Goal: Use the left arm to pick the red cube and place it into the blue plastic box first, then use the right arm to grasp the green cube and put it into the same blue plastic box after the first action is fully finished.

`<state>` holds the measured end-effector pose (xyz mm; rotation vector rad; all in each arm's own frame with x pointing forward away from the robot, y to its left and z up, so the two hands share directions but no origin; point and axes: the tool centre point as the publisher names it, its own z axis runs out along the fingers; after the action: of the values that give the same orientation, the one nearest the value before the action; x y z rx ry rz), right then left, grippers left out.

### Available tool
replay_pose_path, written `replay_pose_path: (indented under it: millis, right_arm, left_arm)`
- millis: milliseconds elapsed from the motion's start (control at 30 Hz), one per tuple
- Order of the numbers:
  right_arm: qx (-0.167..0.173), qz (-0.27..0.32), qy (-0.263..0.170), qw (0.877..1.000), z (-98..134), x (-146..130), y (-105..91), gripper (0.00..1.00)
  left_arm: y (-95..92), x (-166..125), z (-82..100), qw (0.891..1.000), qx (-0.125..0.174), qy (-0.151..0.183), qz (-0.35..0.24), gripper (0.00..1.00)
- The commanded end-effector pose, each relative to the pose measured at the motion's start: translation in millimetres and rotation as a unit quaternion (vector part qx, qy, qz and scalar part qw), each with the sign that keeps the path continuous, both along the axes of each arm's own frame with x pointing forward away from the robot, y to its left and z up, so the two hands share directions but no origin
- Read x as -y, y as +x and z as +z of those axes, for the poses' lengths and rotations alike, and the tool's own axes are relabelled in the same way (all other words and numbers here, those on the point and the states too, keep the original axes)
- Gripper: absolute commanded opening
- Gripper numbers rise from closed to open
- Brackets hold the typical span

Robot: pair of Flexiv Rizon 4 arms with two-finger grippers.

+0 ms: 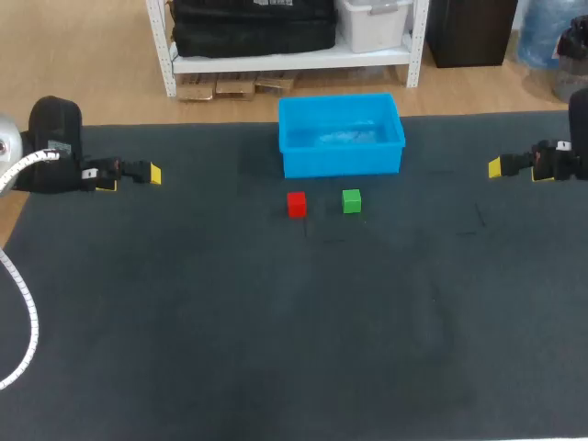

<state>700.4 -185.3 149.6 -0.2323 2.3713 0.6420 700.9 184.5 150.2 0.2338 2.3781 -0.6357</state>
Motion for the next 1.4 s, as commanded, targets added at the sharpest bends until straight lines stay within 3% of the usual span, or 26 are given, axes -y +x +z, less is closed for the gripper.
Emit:
replay_pose_path:
  millis: [33,1167,1400]
  right_arm:
    - [0.000,0.001,0.000,1.000,-0.2,0.3,0.4,1.00]
    - [0.000,0.001,0.000,1.000,-0.2,0.3,0.4,1.00]
    - [0.000,0.001,0.000,1.000,-0.2,0.3,0.4,1.00]
  left_arm:
    - [-0.1,-0.4,-0.3,1.000,0.001,-0.001,0.000,1.00]
    - [-0.1,-0.4,-0.3,1.000,0.001,-0.001,0.000,1.00]
    - [4.3,2.7,5.1,1.000,-0.002,0.014,0.010,1.00]
